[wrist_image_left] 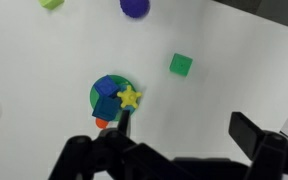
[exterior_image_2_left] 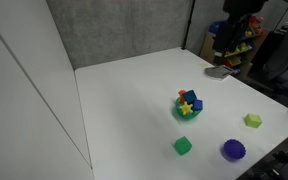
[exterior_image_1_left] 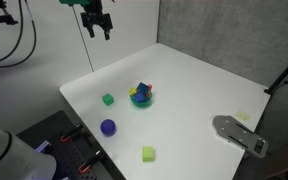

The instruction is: Remove the yellow toy from the bowl and put it on the table.

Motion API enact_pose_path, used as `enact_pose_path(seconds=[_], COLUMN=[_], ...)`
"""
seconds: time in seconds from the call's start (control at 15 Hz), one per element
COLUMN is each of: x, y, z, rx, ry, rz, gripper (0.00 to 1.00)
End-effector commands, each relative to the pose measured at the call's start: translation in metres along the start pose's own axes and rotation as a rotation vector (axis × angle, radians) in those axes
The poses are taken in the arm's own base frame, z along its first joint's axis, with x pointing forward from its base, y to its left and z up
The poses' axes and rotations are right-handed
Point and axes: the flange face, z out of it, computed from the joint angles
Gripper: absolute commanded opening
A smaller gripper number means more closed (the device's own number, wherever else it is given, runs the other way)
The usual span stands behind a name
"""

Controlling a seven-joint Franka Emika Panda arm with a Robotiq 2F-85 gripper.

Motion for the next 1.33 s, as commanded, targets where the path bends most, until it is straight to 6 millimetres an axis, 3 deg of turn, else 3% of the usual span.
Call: enact_pose_path(seconds=[0.0,0.6,1.27], x=[0.03,0.075,0.095], y=[0.009,0.034,0.05], z=[0.022,0.099,0.2], rx=[0.036,0.065,0.032], ry=[0.006,0.035,0.033], rz=[0.05,0.178,0.35], gripper=[1.0,1.0,1.0])
